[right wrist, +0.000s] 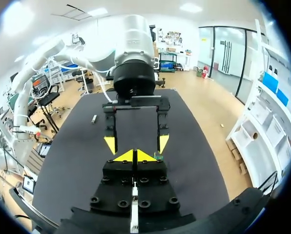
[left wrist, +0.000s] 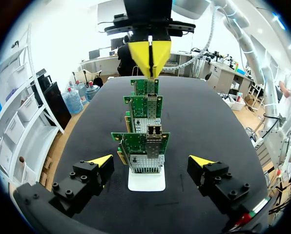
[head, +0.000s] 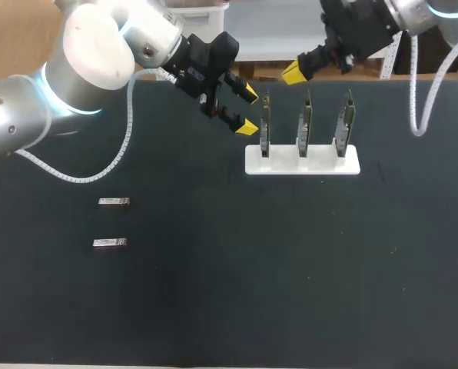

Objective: Pick up the optical module with the left hand, and insert it into the network port with the right hand.

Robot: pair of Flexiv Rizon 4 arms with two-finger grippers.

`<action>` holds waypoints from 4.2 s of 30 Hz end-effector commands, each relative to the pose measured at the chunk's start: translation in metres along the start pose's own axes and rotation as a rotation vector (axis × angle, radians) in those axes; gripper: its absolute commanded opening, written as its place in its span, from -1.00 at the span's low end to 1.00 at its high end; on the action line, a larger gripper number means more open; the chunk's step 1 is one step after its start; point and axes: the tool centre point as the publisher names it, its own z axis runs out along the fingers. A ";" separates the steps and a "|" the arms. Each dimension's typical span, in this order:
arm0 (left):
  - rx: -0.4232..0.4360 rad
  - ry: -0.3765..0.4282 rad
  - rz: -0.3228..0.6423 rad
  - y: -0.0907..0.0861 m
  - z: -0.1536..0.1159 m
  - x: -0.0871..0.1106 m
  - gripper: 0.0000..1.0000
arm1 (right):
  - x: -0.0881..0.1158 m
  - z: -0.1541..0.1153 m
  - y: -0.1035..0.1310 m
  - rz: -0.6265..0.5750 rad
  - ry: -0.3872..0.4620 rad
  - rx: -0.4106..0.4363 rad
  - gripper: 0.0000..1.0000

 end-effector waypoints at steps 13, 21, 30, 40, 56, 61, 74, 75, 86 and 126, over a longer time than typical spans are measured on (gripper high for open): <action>0.005 0.005 -0.002 0.002 0.000 -0.001 1.00 | 0.038 -0.026 0.011 0.044 0.022 0.006 -1.00; 0.005 0.005 -0.002 0.002 0.000 -0.001 1.00 | 0.047 -0.026 0.006 0.075 -0.003 0.042 -1.00; 0.005 0.005 -0.002 0.002 0.000 -0.001 1.00 | 0.055 -0.026 -0.001 0.088 0.007 0.029 -1.00; 0.005 0.005 -0.002 0.002 0.000 -0.001 1.00 | 0.060 -0.023 -0.006 0.078 0.038 -0.016 -1.00; 0.005 0.005 -0.002 0.002 0.000 -0.001 1.00 | 0.064 -0.025 -0.005 0.074 0.043 -0.033 -1.00; 0.005 0.005 -0.002 0.002 0.000 -0.001 1.00 | 0.066 -0.025 -0.003 0.073 0.045 -0.033 -1.00; 0.005 0.005 -0.002 0.002 0.000 -0.001 1.00 | 0.067 -0.025 -0.003 0.083 0.036 -0.020 -1.00; 0.005 0.005 -0.002 0.002 0.000 -0.001 1.00 | 0.067 -0.025 -0.003 0.081 0.037 -0.012 -0.67; 0.005 0.005 -0.002 0.002 0.000 -0.001 1.00 | 0.067 -0.024 -0.002 0.084 0.036 -0.005 1.00; -0.087 0.423 0.001 -0.052 -0.075 0.067 1.00 | 0.067 -0.024 -0.002 0.084 0.036 -0.005 1.00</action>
